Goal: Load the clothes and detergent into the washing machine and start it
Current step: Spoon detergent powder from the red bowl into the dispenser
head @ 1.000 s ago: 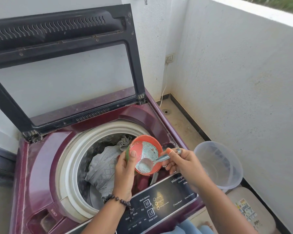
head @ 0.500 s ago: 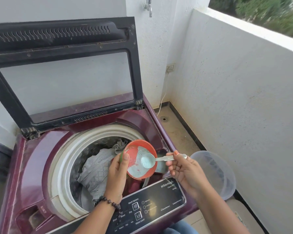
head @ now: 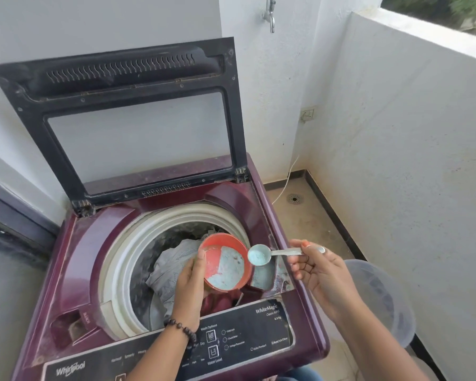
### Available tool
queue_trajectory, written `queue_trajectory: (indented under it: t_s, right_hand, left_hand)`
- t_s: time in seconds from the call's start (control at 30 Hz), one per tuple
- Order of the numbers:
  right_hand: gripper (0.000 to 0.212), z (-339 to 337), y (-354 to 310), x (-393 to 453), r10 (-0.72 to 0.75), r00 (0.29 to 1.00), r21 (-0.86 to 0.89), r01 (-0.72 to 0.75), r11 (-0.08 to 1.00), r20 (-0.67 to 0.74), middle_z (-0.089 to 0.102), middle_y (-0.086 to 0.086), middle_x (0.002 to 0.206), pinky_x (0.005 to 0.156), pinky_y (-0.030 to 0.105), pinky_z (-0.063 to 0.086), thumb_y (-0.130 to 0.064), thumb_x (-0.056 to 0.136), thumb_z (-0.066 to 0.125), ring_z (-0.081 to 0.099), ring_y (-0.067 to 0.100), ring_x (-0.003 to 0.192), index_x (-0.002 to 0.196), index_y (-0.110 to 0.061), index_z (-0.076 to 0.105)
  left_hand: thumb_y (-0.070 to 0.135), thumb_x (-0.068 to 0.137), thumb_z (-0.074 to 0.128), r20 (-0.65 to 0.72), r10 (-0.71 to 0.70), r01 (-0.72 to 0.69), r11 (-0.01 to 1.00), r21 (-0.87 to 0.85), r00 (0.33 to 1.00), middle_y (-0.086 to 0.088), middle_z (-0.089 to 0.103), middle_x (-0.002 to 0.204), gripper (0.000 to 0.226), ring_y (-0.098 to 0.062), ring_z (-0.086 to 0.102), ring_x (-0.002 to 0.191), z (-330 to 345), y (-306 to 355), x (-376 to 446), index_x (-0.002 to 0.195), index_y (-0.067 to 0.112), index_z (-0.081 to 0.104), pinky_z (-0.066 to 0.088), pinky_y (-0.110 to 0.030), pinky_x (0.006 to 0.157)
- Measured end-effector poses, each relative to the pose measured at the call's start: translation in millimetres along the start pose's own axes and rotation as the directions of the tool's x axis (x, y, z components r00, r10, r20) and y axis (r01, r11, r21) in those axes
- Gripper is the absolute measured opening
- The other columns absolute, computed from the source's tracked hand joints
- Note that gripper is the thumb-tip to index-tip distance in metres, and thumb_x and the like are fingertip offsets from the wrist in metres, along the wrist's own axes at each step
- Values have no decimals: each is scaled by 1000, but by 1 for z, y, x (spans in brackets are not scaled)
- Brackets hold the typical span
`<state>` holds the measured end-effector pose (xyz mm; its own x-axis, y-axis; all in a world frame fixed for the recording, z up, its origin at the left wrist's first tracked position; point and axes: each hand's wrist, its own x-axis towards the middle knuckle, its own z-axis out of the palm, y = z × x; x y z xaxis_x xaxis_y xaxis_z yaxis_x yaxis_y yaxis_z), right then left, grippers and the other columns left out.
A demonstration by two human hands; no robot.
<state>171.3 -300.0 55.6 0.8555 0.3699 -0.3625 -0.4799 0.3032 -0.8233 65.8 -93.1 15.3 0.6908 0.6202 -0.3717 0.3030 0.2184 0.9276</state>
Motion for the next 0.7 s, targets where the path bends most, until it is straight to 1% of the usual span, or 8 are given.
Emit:
queue_trajectory:
  t_s: [0.1,0.23,0.3,0.4,0.47,0.5,0.6,0.7]
  right_hand:
    - [24,-10,-4,3,-36,999,-19,35,999,-9,65,15,70,51,22,51,-8,101,44,59,17,58,107,4,64]
    - [25,-25,-4,4,-87,996,-92,85,992,-14,67,16,72,53,24,53,-12,100,46,59,21,61,103,6,63]
    - [28,-29,-4,4,-117,993,-116,116,986,-3,67,17,71,52,24,53,-20,94,55,59,22,60,101,6,63]
    - [69,-28,-7,2,-140,989,-177,144,974,40,68,20,72,50,24,53,-57,64,80,62,21,57,96,2,66]
    - [78,-27,-8,3,-151,987,-232,157,960,46,69,20,72,51,25,54,-66,56,81,62,20,56,93,2,67]
    - [70,-27,-7,3,-159,986,-259,165,952,47,69,20,72,51,25,54,-61,64,78,62,21,57,93,2,67]
    - [30,-27,-4,5,-177,983,-326,185,927,53,69,20,72,54,26,55,-28,88,60,62,24,60,91,1,67]
    - [21,-28,-1,5,-178,982,-389,186,902,59,70,20,71,54,27,55,-15,96,53,63,26,61,91,0,67]
  left_hand:
    - [77,77,49,-60,11,-11,1000,-14,998,7,64,115,53,-13,59,112,1,1,0,105,34,62,47,-47,103]
    - [66,83,43,-126,64,-60,998,35,990,21,56,100,29,7,50,95,6,7,-4,92,41,55,42,-34,95]
    - [56,90,43,-137,76,-72,997,35,988,23,54,98,18,10,48,92,8,11,-6,90,41,53,38,-29,91]
    - [49,95,42,-142,97,-91,995,44,985,24,54,96,14,11,48,90,10,13,-6,90,41,53,37,-20,84]
    - [49,95,40,-144,108,-100,993,61,984,24,54,96,15,11,49,89,10,13,-6,89,41,52,36,-12,76]
    - [51,94,39,-141,114,-104,992,73,983,24,54,96,16,11,49,90,10,12,-5,90,41,52,35,-11,74]
    - [59,85,38,-139,124,-112,990,89,983,25,55,100,23,12,49,94,10,12,-5,93,43,53,35,-10,75]
    - [57,87,39,-146,117,-107,992,73,982,24,55,99,21,10,50,93,10,12,-5,93,42,53,35,-11,74]
